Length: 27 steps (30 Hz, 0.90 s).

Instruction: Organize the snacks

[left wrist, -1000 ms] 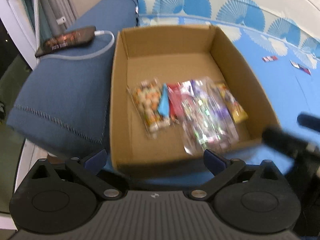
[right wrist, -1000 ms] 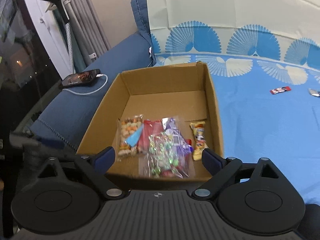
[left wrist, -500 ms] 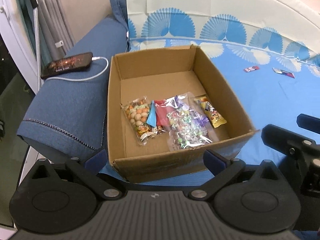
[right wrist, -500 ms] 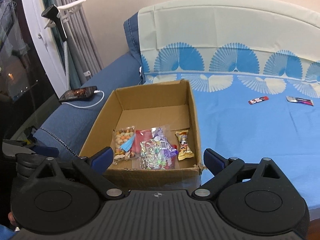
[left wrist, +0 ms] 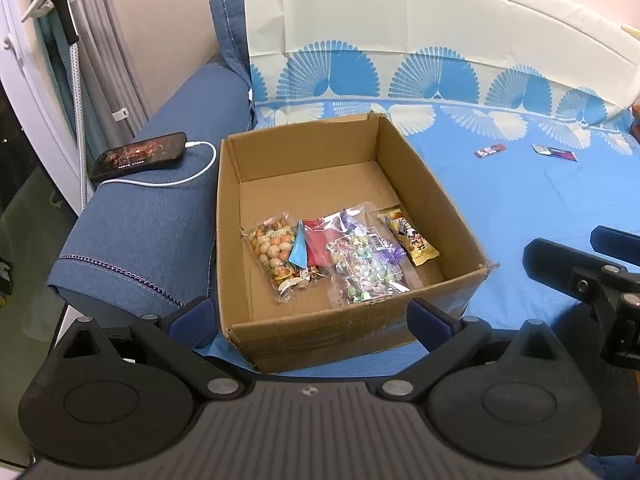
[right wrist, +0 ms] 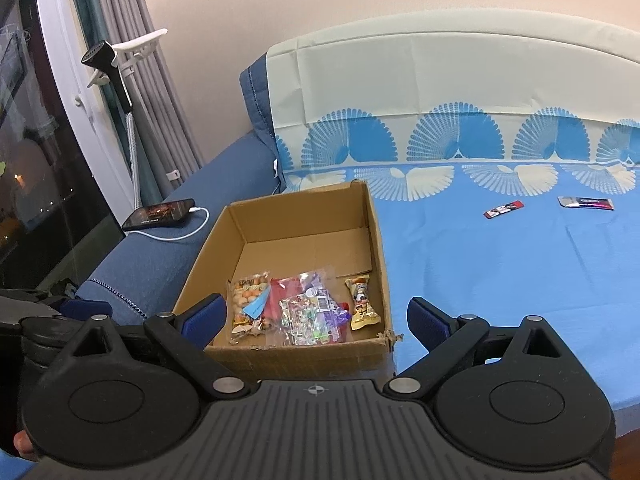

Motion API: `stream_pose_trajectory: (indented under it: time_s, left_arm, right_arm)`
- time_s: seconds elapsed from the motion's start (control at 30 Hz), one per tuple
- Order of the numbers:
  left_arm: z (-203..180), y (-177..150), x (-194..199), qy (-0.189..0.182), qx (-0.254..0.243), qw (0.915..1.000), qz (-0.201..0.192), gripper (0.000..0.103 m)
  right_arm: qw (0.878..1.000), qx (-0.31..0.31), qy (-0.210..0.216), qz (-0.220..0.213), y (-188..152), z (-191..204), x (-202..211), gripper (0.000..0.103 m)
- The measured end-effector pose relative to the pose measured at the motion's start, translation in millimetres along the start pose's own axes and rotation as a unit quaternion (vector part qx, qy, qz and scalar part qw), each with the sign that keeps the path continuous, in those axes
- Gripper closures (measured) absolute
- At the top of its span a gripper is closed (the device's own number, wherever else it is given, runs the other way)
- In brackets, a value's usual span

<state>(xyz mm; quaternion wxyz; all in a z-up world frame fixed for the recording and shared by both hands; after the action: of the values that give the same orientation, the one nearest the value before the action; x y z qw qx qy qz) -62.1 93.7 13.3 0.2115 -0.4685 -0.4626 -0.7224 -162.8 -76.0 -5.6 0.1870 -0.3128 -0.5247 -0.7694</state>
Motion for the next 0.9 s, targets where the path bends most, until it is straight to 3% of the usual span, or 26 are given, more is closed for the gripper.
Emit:
stream_pose_trajectory:
  time_s: [0.9]
  left_arm:
    - [-7.4,7.7,-17.6,0.008,-0.018,0.9996,0.021,0.0]
  right_arm:
    - [1.0,-0.024,0.004,0.016,-0.7,-13.2,-13.7,0.005]
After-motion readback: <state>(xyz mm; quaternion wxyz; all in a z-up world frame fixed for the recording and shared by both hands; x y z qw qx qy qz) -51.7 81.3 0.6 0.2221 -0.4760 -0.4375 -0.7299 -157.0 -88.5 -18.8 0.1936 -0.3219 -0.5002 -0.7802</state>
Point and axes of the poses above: each gripper's, at about its wrist camera, not at the fingertips, and x roughly against the way its jaws point, z to its left, y to its top, the point moved 1 cm from there along -x, roughly the way its jaws point, and after that the axes turned 12 degrees about z, right-handed, at the moved point
